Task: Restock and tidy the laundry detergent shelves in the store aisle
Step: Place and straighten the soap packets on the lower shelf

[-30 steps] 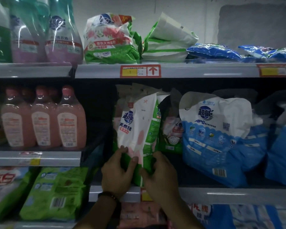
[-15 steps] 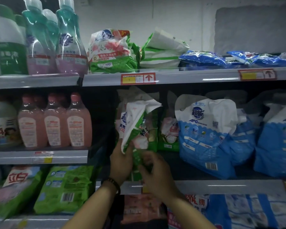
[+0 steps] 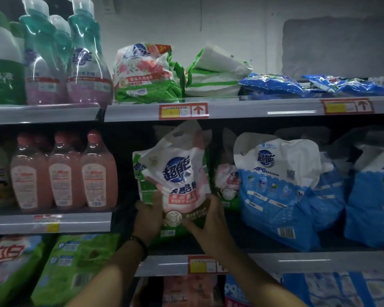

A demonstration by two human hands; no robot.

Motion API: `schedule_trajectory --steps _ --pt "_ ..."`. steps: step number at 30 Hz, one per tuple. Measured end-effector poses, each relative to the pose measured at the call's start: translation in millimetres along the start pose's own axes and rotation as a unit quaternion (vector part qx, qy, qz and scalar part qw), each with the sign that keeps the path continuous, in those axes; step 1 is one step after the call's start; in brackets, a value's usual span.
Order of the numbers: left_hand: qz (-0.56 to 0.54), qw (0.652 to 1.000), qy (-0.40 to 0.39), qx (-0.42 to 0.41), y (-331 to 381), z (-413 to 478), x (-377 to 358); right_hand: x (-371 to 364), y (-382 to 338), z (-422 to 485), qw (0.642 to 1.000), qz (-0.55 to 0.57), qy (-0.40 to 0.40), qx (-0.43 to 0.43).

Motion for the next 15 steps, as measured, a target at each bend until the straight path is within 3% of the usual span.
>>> schedule_trajectory --steps 2,5,9,15 --pt "0.038 0.996 0.017 -0.085 11 -22 -8 6 5 17 0.998 0.057 0.015 -0.025" --pt "0.204 0.970 0.021 -0.130 20 -43 -19 12 12 41 0.990 0.127 -0.018 -0.058" --pt "0.097 0.989 0.003 -0.108 13 -24 -15 11 23 58 0.979 0.176 -0.043 -0.099" --pt "-0.061 0.985 -0.092 -0.135 10 2 -26 16 36 54 0.984 0.047 0.118 -0.125"
Point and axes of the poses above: each hand's wrist, its own z-axis towards the middle knuckle, its own x-axis out of the back of the hand, y = z × x, the point moved 9 cm from there along z, towards the middle knuckle, and after that the axes turned 5 degrees about -y, right-handed, at the moved point
